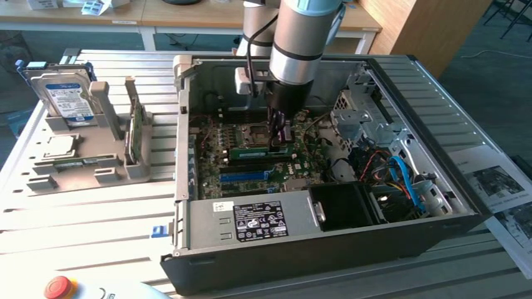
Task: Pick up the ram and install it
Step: 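Insert the ram into the slot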
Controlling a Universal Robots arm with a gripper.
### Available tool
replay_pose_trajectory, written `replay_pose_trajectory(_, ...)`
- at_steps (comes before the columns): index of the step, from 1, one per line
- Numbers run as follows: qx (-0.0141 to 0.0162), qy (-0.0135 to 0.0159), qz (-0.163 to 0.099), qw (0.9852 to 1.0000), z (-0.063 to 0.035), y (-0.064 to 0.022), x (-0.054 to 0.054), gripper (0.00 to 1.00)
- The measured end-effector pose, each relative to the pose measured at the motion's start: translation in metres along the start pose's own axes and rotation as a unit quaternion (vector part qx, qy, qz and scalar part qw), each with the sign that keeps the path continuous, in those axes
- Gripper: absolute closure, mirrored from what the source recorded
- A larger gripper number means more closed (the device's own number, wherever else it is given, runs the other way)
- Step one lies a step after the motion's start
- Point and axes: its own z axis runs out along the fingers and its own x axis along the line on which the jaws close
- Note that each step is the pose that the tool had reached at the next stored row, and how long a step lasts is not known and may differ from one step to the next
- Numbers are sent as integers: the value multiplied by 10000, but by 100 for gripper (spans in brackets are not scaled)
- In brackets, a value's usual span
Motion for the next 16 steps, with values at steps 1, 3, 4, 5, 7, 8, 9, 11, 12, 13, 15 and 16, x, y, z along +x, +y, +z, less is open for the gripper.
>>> replay_pose_trajectory(1, 0, 0, 0, 10000, 0, 0, 0, 88)
replay_pose_trajectory(3, 0, 0, 0, 10000, 4, 0, 0, 88)
replay_pose_trajectory(4, 0, -1, 1, 10000, 6, -1, -1, 88)
replay_pose_trajectory(5, 0, 0, 1, 10000, 8, 0, 0, 88)
replay_pose_trajectory(7, 0, 0, 3, 10000, 11, 0, 0, 88)
replay_pose_trajectory(8, 0, 0, 3, 10000, 13, -1, -1, 88)
replay_pose_trajectory(9, 0, 0, 4, 10000, 15, -1, -1, 88)
replay_pose_trajectory(11, -1, 1, 4, 10000, 17, -1, -1, 88)
replay_pose_trajectory(12, 0, 0, 4, 10000, 18, -1, -1, 88)
replay_pose_trajectory(13, 0, 0, 4, 10000, 18, -1, -1, 88)
replay_pose_trajectory(15, 0, 0, 4, 10000, 18, -1, -1, 88)
replay_pose_trajectory(16, 0, 0, 4, 10000, 19, -1, -1, 88)
